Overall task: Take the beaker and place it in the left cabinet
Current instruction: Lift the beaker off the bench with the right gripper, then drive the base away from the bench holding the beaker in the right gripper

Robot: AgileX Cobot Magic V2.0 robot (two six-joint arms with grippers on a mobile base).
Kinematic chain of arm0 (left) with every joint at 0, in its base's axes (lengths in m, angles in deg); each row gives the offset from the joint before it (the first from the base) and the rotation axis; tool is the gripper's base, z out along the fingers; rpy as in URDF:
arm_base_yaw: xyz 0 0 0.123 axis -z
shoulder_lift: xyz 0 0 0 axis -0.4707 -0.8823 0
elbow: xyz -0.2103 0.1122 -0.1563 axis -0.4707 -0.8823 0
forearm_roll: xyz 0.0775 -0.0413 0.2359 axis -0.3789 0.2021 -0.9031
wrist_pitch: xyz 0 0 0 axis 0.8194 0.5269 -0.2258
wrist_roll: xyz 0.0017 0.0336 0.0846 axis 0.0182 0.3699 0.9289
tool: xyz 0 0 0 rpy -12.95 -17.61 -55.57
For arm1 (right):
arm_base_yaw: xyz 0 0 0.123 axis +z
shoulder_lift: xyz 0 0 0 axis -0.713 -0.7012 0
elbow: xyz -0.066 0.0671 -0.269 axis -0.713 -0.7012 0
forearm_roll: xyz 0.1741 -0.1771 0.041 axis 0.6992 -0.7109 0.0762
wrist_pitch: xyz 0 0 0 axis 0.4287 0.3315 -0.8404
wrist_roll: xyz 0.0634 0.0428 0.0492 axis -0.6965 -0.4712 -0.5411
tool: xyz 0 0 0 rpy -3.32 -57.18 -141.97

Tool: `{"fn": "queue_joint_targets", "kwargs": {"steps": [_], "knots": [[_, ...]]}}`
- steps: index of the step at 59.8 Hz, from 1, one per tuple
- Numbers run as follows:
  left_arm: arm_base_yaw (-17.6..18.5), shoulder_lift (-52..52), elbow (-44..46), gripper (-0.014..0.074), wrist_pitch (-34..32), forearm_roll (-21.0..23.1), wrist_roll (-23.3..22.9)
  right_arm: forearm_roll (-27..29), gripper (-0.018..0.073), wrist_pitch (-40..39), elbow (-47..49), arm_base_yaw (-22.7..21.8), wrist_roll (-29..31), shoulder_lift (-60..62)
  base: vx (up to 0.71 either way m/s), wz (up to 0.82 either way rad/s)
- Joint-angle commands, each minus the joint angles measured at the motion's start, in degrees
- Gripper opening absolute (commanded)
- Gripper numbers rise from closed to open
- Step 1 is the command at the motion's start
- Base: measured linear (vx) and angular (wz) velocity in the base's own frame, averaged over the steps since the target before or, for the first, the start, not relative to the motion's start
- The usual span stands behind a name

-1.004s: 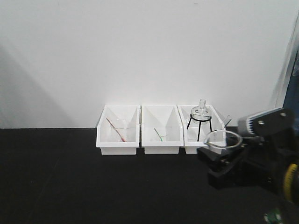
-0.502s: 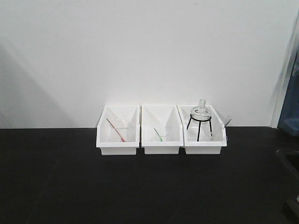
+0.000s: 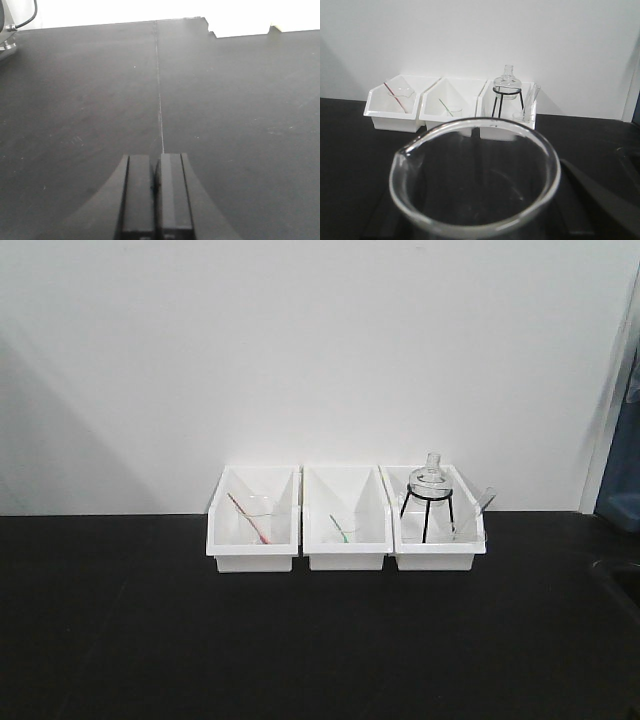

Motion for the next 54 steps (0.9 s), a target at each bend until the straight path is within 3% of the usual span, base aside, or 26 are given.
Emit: {"fn": "queue_joint_targets", "kwargs": {"steps": [1,24,54], "knots": [[0.3,0.6,0.9,0.0004,-4.3,-0.2,-0.2,-1.2,-0.0005,1.5,1.7,-0.2,0.2,-0.2,0.0,0.0],[0.3,0.6,0.9,0.0004,-4.3,-0.2,-0.2,-1.2,-0.0005,1.5,1.7,-0.2,0.2,-0.2,-0.03,0.1],[0.3,0.6,0.9,0.0004,-4.3,-0.2,-0.2,-1.2,-0.0005,1.5,1.7,-0.2,0.2,-0.2,-0.08,0.32]]}}
